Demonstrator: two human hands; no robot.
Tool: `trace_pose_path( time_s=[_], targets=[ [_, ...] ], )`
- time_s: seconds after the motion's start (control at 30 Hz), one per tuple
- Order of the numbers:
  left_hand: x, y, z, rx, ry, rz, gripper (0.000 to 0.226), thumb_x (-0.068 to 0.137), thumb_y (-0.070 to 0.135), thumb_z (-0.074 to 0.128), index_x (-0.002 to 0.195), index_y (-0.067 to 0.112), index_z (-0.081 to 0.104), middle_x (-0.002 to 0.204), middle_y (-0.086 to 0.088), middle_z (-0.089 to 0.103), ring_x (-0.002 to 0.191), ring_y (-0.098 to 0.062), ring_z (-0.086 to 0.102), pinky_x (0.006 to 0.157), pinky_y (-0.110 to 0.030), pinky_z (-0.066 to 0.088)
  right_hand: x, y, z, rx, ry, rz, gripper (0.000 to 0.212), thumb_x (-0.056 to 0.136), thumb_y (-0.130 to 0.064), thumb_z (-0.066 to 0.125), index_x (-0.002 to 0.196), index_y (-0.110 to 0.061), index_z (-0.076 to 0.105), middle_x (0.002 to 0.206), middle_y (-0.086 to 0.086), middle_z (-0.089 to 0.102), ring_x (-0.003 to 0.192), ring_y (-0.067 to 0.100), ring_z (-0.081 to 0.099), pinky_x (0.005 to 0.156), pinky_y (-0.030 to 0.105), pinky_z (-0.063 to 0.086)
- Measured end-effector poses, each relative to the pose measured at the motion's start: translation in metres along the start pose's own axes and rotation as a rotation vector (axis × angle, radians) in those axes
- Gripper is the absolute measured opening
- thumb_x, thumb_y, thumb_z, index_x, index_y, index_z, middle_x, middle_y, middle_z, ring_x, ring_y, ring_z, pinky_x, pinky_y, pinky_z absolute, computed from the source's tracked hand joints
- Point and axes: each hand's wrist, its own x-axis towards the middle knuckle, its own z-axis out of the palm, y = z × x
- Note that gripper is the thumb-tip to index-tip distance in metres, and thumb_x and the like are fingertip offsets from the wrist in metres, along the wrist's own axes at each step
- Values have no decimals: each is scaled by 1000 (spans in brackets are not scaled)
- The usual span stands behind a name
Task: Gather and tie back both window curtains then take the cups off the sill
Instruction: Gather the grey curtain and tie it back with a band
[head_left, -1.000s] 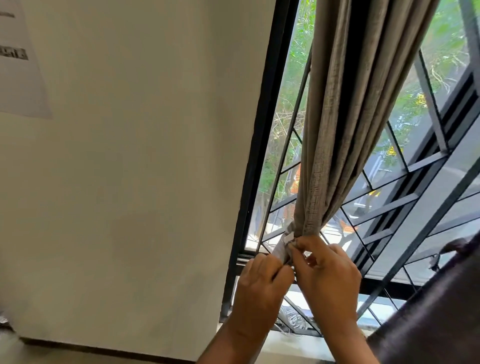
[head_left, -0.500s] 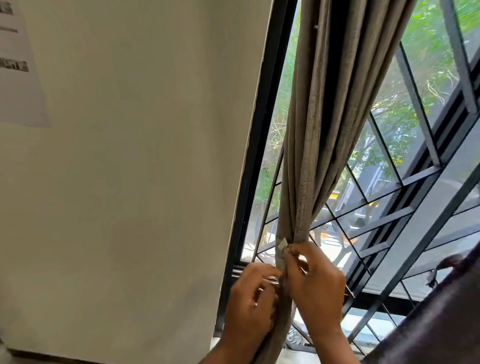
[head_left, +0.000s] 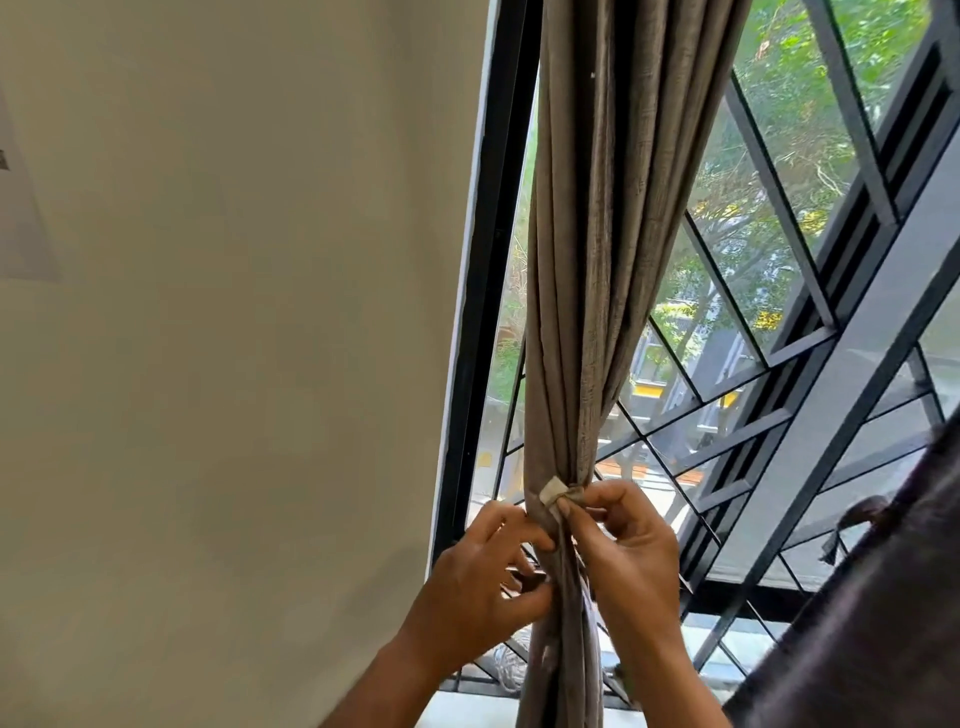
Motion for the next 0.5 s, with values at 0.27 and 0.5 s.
trace_pose_path(
  time_s=[0.27,0.5],
  targets=[
    [9,4,6,423,122,297,17,95,24,74,111,20,72,102,8,69,74,-9,60,72,0,43,3,-7,-9,101,-49,63,13,92,1,80,91,-11,74,92,21,78,83,36,75,80,58,62],
    [10,1,15,412,128,245,12,95,23,61,104,26,54,105,12,58,62,-7,61,56,-13,56,-5,-6,-18,-601,-98,-294,25,81,-26,93,91,-41,75,103,-35,67,104,4,60,95,43,43]
  ],
)
